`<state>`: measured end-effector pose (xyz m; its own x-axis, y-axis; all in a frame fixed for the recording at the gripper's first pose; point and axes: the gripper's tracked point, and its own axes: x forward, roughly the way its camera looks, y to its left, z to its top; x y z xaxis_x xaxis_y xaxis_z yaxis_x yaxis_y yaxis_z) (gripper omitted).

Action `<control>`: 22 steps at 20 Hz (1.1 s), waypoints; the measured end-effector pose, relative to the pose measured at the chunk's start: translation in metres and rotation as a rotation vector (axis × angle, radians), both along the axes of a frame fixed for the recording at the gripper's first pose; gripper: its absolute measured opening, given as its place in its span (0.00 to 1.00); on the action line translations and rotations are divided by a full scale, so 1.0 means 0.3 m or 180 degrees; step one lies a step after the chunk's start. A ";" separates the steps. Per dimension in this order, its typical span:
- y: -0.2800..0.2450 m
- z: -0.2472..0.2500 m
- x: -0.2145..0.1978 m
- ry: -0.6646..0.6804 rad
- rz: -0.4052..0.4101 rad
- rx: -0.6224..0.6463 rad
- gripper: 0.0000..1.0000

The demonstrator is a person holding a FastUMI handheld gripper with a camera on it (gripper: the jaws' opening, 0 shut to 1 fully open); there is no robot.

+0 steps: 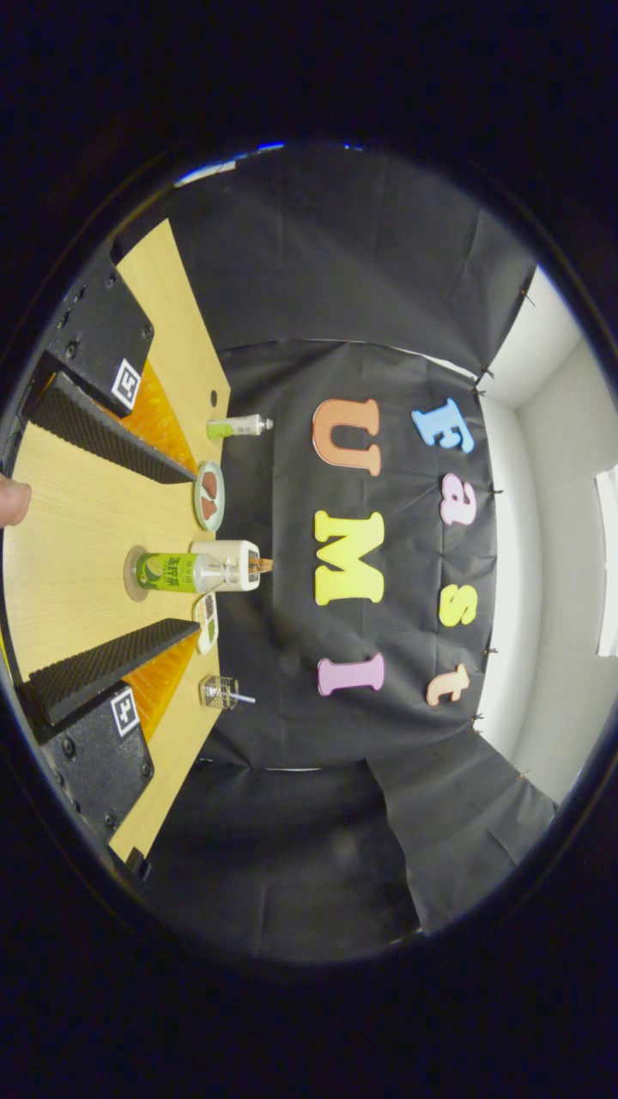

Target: Take the bottle from table, then pour the juice into the cup, finally place the bottle on the coaster

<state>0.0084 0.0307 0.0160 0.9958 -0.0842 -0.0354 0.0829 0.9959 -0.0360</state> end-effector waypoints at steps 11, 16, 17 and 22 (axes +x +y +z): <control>0.005 -0.048 -0.092 -0.0103 0.0130 0.0156 1.00; -0.011 -0.061 -0.095 -0.0092 0.0115 0.0141 1.00; -0.006 -0.057 -0.097 -0.0097 0.0123 0.0145 1.00; 0.001 -0.054 -0.098 -0.0121 0.0136 0.0126 1.00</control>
<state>-0.0209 0.0311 -0.0001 0.9992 -0.0408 0.0000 0.0408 0.9992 0.0059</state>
